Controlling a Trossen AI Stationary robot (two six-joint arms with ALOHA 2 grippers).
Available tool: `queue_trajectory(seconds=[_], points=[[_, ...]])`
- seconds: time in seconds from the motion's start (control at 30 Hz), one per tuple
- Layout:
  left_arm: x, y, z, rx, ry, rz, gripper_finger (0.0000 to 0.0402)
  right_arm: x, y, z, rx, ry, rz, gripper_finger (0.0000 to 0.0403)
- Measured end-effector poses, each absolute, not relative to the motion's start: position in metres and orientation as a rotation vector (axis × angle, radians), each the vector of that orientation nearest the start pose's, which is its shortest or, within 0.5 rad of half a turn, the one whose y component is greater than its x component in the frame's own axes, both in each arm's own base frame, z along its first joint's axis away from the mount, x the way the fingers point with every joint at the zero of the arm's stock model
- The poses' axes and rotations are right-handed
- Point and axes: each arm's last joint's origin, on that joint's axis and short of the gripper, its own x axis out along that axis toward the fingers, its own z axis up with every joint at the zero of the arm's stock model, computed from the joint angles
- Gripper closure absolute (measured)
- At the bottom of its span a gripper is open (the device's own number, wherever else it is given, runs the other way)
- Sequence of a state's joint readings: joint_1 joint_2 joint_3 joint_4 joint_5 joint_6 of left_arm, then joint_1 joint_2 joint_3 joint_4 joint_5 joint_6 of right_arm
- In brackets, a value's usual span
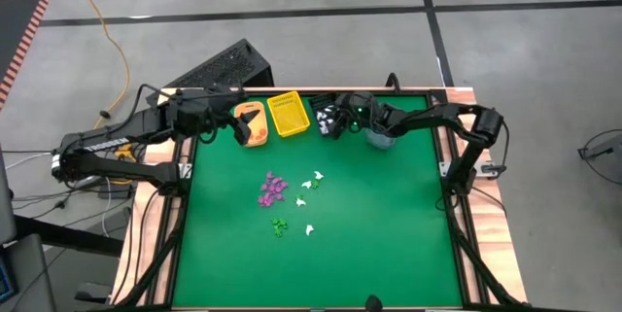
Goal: Sort Halloween decoration
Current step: Put the white ghost toy into the black bin
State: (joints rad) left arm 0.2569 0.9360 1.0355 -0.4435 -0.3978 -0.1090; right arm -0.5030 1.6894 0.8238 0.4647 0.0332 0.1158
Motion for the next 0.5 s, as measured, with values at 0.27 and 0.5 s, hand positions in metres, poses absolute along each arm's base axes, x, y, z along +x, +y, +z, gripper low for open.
queue_trajectory(seconds=[0.27,0.5], points=[[0.1814,0.0586,0.3682,-0.083,0.315,0.646,0.0170,0.3010,-0.1681,0.1802,0.207,0.364,-0.552,0.0295],[0.1817,0.0578,0.3683,-0.088,0.315,0.616,0.0170,0.3006,-0.1644,0.1863,0.243,0.345,-0.469,0.0230]])
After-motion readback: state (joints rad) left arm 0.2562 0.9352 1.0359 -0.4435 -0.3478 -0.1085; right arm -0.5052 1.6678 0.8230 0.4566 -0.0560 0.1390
